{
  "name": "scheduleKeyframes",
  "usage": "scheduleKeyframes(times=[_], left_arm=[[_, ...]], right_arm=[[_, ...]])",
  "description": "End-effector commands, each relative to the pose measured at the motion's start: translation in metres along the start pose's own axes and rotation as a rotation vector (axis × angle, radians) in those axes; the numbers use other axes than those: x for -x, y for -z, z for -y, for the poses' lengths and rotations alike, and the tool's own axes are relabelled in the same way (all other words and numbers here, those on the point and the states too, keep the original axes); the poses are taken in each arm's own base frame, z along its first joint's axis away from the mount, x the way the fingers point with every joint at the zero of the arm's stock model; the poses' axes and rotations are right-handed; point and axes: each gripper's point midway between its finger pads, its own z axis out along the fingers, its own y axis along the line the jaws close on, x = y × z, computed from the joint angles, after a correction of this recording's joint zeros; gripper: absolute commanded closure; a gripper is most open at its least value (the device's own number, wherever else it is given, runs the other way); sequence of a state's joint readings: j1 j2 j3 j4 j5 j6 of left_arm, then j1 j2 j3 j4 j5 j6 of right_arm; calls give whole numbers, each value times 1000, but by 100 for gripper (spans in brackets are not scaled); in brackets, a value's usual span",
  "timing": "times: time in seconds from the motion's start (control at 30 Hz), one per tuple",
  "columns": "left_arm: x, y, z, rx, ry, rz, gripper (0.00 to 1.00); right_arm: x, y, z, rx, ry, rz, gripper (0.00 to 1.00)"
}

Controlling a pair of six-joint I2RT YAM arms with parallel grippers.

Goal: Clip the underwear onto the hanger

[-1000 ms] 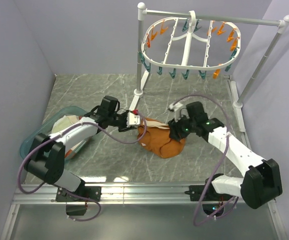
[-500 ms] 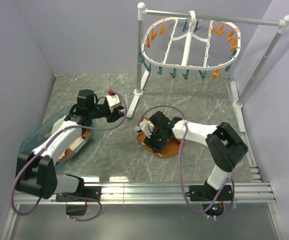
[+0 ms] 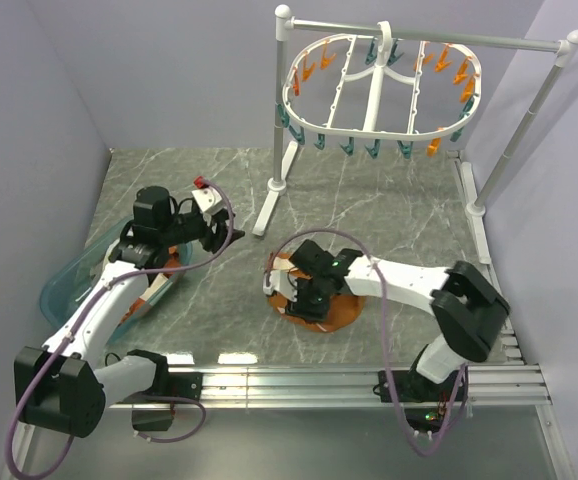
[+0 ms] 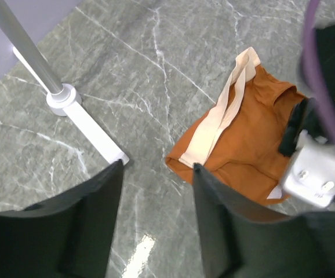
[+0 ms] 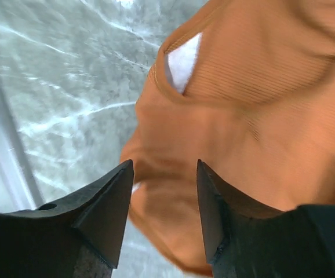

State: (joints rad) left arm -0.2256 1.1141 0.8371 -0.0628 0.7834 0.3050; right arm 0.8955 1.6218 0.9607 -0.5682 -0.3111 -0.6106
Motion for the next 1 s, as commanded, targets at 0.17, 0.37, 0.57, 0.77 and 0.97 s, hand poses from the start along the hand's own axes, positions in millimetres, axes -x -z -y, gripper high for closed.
scheduleKeyframes(times=[0.17,0.37,0.57,0.77,0.97], left_arm=[[69,15,-14,77,-107,125,4],[107,6,-20,54,-153,233,1],[142,-17,-26,-70,40,308,1],[171,-41,2,57,-112,488,1],[189,-79,38,96,-145,611,23]], right_arm=[[90,153,22,-283,10,488,38],[79,251,48,-562,-91,757,30],[53,319,71,-761,-351,961,27],[43,341,81,-704,-653,1124,27],[42,366,94,-656,-809,1261,28]])
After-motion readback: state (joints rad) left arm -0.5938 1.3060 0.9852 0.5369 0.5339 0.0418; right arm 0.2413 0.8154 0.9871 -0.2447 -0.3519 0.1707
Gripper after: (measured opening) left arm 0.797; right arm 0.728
